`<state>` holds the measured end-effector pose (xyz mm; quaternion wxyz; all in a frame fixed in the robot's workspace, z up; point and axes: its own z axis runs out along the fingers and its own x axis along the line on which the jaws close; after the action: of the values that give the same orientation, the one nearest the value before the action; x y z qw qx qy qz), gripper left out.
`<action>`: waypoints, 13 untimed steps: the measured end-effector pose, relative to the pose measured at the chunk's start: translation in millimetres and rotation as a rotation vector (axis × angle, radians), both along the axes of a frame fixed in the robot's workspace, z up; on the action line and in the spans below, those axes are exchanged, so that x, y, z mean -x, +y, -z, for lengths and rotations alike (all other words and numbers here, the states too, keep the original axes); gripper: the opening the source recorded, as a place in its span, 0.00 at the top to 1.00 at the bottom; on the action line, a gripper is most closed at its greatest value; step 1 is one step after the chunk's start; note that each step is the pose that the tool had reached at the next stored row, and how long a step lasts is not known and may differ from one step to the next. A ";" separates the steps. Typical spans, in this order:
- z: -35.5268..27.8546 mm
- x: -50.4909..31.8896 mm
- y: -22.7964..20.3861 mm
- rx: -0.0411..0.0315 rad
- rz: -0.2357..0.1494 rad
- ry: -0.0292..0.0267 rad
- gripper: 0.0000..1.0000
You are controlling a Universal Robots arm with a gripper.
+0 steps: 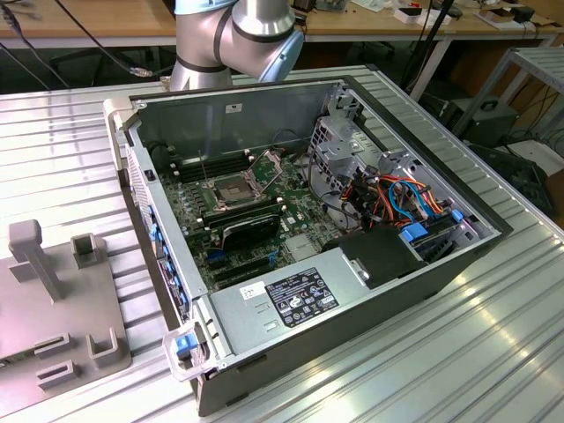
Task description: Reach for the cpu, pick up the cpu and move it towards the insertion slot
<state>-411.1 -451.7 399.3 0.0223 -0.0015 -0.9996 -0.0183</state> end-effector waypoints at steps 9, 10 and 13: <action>0.0 -4.7 0.0 0.0000 0.000 0.0001 0.45; -0.1 -5.2 0.0 0.0000 0.000 0.0001 0.45; 0.0 -7.2 0.0 0.0000 0.000 0.0001 0.45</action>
<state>-403.9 -451.7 399.3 0.0223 -0.0015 -0.9996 -0.0183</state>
